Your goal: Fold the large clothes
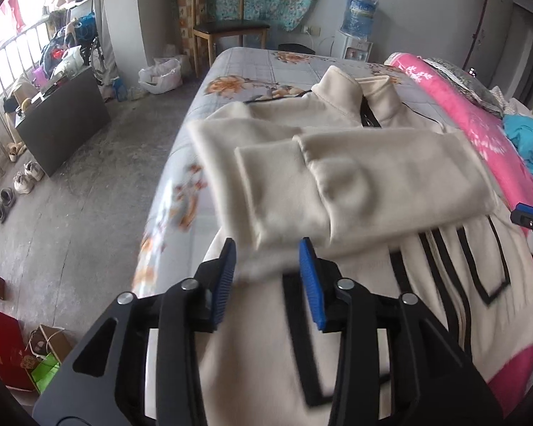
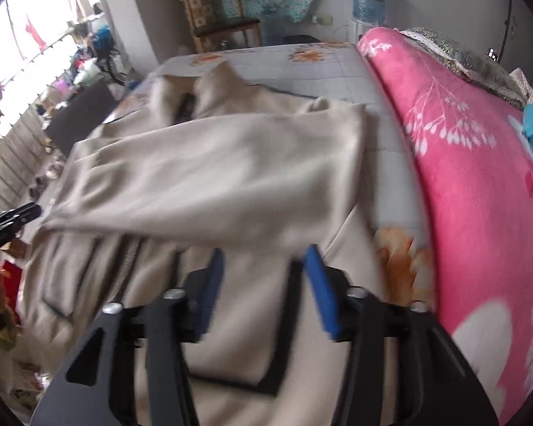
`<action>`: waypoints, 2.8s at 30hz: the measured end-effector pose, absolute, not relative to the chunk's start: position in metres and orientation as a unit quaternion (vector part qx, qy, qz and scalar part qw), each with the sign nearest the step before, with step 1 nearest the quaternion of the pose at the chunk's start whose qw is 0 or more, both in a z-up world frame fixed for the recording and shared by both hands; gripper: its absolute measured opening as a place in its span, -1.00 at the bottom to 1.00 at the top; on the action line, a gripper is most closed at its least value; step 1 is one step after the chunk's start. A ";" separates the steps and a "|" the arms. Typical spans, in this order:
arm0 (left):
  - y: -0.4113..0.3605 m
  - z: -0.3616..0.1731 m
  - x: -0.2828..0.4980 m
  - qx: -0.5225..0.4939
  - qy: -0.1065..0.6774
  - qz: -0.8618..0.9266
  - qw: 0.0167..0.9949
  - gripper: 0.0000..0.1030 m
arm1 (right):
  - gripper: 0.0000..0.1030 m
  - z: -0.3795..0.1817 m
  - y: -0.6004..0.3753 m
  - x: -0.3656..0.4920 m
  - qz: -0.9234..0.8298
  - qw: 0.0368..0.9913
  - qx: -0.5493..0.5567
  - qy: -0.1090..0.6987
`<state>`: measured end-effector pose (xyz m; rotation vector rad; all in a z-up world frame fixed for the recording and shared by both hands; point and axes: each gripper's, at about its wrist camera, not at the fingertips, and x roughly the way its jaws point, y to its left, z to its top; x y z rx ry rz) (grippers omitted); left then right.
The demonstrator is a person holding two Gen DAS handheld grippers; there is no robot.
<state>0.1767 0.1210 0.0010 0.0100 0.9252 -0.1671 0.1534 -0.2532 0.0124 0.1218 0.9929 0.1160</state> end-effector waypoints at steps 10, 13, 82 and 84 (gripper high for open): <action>0.160 -0.012 0.049 -0.033 0.451 -0.080 0.889 -0.23 | 0.50 -0.031 -0.172 0.060 0.075 0.865 -0.018 0.495; 0.166 -0.021 0.015 -0.052 0.449 -0.087 0.888 -0.23 | 0.56 -0.041 -0.166 0.047 0.062 0.871 -0.036 0.486; 0.144 -0.063 -0.027 -0.037 0.484 -0.103 0.868 -0.76 | 0.26 -0.052 -0.322 -0.041 -0.043 0.842 0.187 0.504; 0.144 -0.062 -0.028 -0.036 0.482 -0.104 0.869 -0.76 | -0.10 -0.059 -0.325 -0.041 -0.036 0.837 0.199 0.508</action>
